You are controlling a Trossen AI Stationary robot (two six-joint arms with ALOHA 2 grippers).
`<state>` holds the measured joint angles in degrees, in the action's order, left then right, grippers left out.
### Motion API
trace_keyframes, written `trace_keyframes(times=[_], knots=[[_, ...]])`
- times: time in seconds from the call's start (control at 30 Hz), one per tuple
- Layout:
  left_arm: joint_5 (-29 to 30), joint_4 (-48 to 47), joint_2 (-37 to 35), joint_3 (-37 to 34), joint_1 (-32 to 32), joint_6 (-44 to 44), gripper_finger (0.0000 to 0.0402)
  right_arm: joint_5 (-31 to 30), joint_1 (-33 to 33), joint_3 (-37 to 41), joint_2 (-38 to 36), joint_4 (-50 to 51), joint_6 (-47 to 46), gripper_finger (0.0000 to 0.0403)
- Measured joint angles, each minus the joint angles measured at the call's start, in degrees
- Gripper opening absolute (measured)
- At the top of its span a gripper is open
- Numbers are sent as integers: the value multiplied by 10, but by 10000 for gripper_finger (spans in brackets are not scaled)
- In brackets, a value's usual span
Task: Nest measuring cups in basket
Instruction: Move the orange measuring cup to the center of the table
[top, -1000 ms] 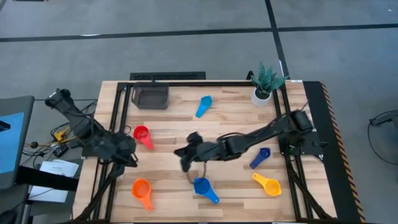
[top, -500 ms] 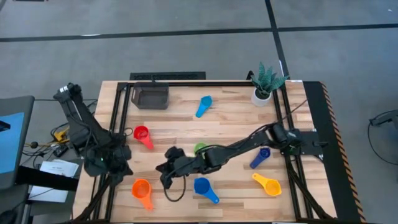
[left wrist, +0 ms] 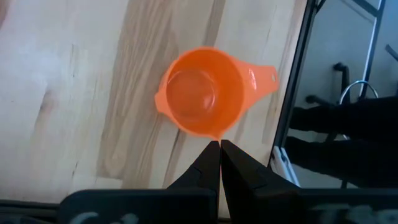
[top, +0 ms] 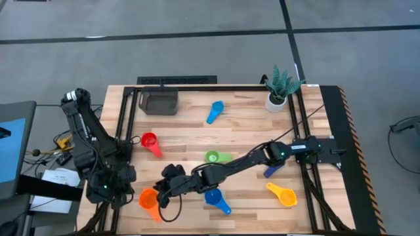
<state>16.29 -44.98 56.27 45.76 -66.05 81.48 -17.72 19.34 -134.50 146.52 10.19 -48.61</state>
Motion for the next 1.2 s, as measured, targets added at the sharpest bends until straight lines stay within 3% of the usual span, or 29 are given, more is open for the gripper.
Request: trace_keyframes(times=[0.27,0.43,0.77,1.03,1.2], knots=[[-3,-1,0,0,0,1,6,-3,-1,1,1,43,18,195],[2,-2,18,0,0,4,40,-4,-2,-1,15,21,71,227],[-69,0,110,0,0,36,100,25,-10,1,39,-10,142,294],[-70,28,137,0,0,41,108,64,-23,2,64,-47,172,363],[-75,32,138,0,0,67,108,70,-30,2,77,-51,175,381]])
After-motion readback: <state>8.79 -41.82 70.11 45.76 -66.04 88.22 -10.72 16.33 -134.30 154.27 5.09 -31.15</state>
